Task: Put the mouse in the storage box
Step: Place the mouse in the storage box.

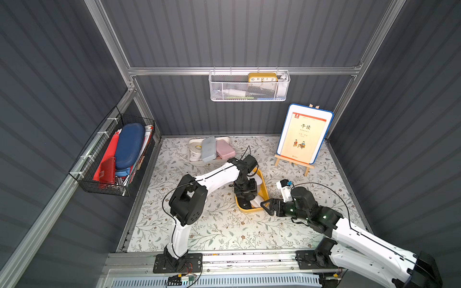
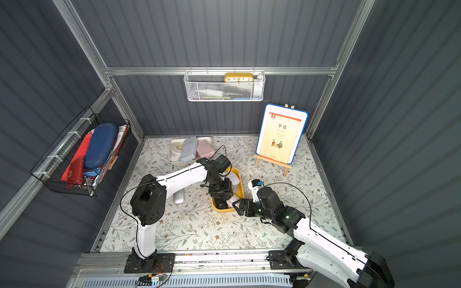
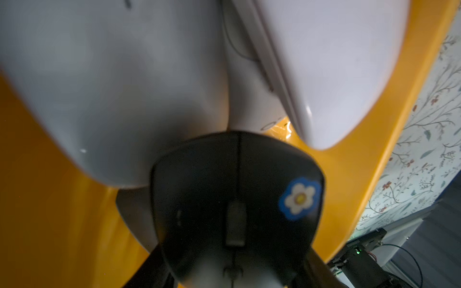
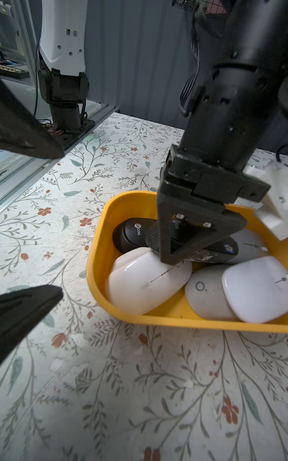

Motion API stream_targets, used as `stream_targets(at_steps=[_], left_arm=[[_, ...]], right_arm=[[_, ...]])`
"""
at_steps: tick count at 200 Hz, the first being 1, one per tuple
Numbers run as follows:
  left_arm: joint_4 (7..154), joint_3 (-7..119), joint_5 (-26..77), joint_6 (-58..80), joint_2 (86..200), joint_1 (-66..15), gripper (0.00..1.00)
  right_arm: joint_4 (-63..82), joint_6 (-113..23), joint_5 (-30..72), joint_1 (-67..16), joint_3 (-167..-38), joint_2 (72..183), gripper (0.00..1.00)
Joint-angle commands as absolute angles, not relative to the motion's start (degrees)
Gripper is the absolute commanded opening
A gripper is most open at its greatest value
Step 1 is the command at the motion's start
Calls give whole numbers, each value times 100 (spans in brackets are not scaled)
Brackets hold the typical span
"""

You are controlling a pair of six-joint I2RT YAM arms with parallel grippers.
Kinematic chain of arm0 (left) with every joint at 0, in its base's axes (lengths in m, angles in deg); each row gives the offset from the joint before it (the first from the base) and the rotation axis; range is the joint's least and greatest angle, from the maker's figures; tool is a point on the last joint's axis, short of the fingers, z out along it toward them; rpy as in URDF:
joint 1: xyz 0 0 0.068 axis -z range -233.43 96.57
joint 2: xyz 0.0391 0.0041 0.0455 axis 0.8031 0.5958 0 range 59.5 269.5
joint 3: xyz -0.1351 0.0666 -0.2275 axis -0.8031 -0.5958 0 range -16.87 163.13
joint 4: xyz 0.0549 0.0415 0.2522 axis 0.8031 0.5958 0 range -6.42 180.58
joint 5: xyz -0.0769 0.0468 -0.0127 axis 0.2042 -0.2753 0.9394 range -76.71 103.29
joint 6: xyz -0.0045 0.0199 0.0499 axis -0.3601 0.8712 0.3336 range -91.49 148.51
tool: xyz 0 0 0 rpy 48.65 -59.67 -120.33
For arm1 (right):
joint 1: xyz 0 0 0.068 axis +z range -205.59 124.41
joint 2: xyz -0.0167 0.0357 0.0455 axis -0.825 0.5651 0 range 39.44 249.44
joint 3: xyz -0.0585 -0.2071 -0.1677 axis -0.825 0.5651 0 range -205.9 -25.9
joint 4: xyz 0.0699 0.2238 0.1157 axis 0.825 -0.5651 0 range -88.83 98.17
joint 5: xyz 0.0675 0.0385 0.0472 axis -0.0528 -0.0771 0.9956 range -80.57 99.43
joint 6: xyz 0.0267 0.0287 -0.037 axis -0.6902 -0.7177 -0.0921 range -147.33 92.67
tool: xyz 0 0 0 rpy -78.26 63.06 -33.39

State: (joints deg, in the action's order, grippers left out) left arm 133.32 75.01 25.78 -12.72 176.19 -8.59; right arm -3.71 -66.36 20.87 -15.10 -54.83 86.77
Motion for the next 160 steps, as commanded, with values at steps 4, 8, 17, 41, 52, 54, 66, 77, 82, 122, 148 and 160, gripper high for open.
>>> stream_targets(at_steps=[4, 8, 17, 41, 52, 54, 66, 77, 82, 122, 148, 160], left_arm=[[13571, 7849, 2665, -979, 17766, -830, 42], [13579, 7890, 2669, -946, 17803, -834, 43], [13586, 7990, 2554, -947, 17908, -834, 47], [13619, 7955, 2568, -988, 17957, -833, 55], [13610, 7913, 2568, -1014, 17895, -830, 60], [13611, 7898, 2568, -1024, 17888, -831, 61], [13622, 7854, 2552, -1034, 17799, -825, 65], [13649, 7840, 2510, -1045, 17717, -826, 69], [13672, 7845, 2499, -1045, 17682, -820, 70], [13786, 7823, 2441, -1027, 17376, -824, 84], [13888, 7814, 2358, -1052, 17285, -825, 85], [13965, 7851, 2317, -1051, 17187, -814, 86]], right_arm=[[-582, -6558, 1806, -1514, -5377, 8353, 84], [-598, -6558, 1798, -1514, -5358, 8304, 84], [-627, -6556, 1790, -1511, -5309, 8216, 84], [-739, -6505, 1772, -1510, -5311, 8171, 84], [-755, -6506, 1784, -1509, -5316, 8171, 84], [-754, -6504, 1779, -1508, -5311, 8171, 84], [-720, -6499, 1795, -1514, -5300, 8178, 84], [-689, -6497, 1791, -1509, -5301, 8202, 84], [-678, -6498, 1803, -1507, -5304, 8214, 84], [-597, -6490, 1842, -1513, -5311, 8296, 85], [-574, -6479, 1871, -1513, -5328, 8313, 85], [-596, -6461, 1916, -1514, -5353, 8303, 85]])
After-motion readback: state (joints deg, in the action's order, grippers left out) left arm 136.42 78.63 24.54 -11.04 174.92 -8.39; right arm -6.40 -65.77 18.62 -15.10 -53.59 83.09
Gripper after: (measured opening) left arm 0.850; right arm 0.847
